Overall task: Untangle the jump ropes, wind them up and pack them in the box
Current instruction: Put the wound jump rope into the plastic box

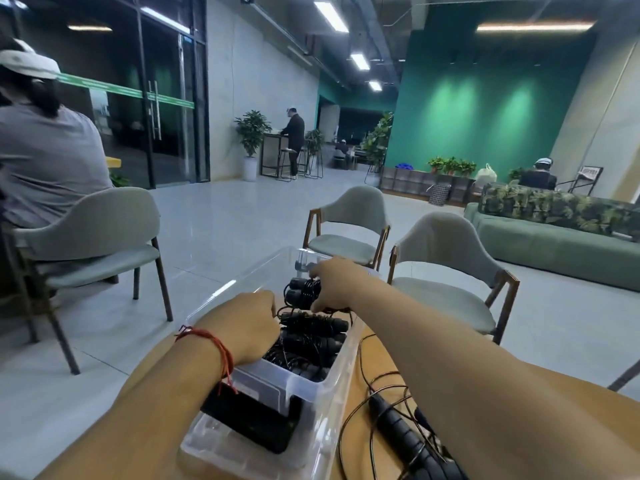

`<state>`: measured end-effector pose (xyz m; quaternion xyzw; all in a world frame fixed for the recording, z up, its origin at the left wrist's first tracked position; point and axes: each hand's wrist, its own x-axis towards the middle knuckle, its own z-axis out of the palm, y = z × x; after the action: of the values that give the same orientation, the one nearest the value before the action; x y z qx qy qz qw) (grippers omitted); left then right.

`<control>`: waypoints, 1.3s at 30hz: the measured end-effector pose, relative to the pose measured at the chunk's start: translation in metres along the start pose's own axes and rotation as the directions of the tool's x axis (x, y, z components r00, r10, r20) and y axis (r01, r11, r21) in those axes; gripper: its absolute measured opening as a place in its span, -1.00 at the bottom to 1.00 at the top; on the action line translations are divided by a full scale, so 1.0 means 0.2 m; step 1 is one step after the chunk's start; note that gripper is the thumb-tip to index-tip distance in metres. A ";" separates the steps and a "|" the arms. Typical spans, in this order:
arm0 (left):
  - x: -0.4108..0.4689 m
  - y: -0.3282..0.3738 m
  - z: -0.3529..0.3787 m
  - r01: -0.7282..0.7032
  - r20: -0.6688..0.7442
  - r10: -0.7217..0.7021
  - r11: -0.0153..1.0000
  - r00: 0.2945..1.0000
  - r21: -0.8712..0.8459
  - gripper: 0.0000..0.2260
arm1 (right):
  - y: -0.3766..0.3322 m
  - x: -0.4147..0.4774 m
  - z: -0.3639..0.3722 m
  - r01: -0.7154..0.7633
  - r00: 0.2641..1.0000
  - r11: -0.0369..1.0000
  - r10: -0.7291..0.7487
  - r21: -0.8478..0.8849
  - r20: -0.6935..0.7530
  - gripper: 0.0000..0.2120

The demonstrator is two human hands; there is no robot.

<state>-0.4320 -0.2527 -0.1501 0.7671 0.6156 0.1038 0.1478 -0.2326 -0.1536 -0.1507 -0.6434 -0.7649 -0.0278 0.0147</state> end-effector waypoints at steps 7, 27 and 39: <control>-0.01 0.04 -0.03 -0.037 0.055 0.035 0.998 0.998 0.042 -0.76 | -0.02 0.08 0.05 0.033 0.988 0.991 -0.013 -0.129 0.153 -0.38; 0.02 0.01 -0.01 -0.031 0.120 0.021 0.996 0.993 0.087 -0.75 | -0.08 0.12 -0.10 0.083 0.939 0.978 -0.014 -0.189 0.343 -0.49; 0.01 0.00 -0.02 -0.002 0.014 0.002 1.000 1.000 0.030 -0.77 | -0.03 0.00 -0.14 0.120 0.978 0.934 -0.054 -0.336 0.201 -0.46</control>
<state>-0.4321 -0.2505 -0.1463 0.7706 0.6152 0.0891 0.1405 -0.2384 -0.1567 -0.1233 -0.6010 -0.7738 -0.1018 -0.1724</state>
